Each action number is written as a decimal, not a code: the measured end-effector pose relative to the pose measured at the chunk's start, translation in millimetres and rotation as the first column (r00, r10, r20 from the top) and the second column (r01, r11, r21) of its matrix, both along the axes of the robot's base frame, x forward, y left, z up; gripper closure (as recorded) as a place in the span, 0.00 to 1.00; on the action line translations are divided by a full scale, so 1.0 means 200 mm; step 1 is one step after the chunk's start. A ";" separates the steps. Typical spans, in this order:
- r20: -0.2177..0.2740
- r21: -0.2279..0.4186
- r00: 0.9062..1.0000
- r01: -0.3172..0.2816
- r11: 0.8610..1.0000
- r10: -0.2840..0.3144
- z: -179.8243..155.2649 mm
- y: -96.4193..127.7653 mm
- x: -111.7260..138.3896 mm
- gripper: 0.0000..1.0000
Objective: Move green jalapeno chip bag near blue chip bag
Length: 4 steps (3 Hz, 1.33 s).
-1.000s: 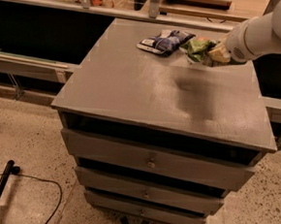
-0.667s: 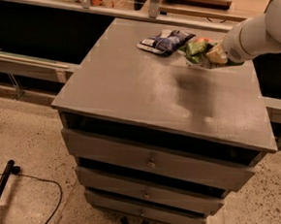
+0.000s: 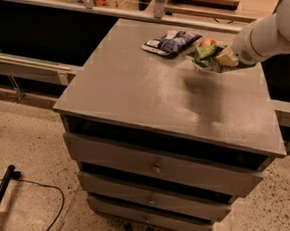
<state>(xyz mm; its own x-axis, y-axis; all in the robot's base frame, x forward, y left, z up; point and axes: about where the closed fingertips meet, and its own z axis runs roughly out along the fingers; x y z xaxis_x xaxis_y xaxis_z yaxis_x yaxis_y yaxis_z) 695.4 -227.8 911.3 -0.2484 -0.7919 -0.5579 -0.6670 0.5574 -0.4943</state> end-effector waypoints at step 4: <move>0.075 0.071 0.997 -0.035 0.997 0.030 0.28 -0.13 -0.38 0.00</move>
Offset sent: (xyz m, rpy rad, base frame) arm -0.0211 -0.0028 0.0224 -0.0296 -0.0302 0.0425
